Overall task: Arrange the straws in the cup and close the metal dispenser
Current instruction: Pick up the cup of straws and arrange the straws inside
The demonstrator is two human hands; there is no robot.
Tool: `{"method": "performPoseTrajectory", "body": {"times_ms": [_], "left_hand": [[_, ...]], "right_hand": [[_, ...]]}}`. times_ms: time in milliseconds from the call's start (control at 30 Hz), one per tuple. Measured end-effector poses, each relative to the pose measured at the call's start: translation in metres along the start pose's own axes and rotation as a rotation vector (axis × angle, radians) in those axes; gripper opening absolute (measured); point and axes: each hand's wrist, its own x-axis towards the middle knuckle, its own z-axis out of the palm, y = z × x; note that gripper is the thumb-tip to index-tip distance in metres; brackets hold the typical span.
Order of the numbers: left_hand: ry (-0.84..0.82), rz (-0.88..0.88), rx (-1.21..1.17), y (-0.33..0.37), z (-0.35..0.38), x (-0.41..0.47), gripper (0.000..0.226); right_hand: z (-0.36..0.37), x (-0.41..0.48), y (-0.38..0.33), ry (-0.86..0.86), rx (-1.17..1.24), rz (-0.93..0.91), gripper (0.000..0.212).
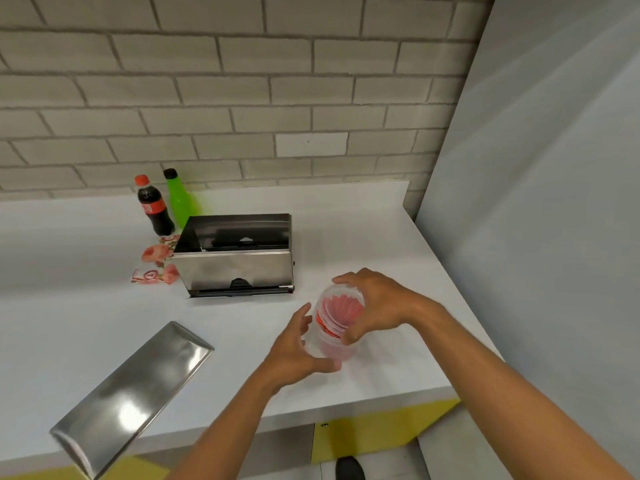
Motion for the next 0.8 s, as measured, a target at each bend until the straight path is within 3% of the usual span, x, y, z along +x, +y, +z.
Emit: {"method": "performPoseTrajectory", "body": {"times_ms": [200,333,567,800], "left_hand": [[0.197,0.158,-0.100,-0.013,0.044,0.016,0.110],[0.307,0.135,-0.124,-0.011,0.058,0.024,0.110],[0.441,0.061,-0.142,-0.011,0.071,0.031,0.089],[0.443,0.088,-0.130,-0.011,0.072,0.036,0.096]], "right_hand": [[0.010,-0.002,-0.006,0.012,-0.083,0.015,0.128],[0.009,0.001,-0.011,-0.014,-0.137,0.009,0.126],[0.006,0.008,-0.024,-0.088,-0.233,-0.020,0.122],[0.001,0.010,-0.024,-0.125,-0.233,-0.027,0.121]]}}
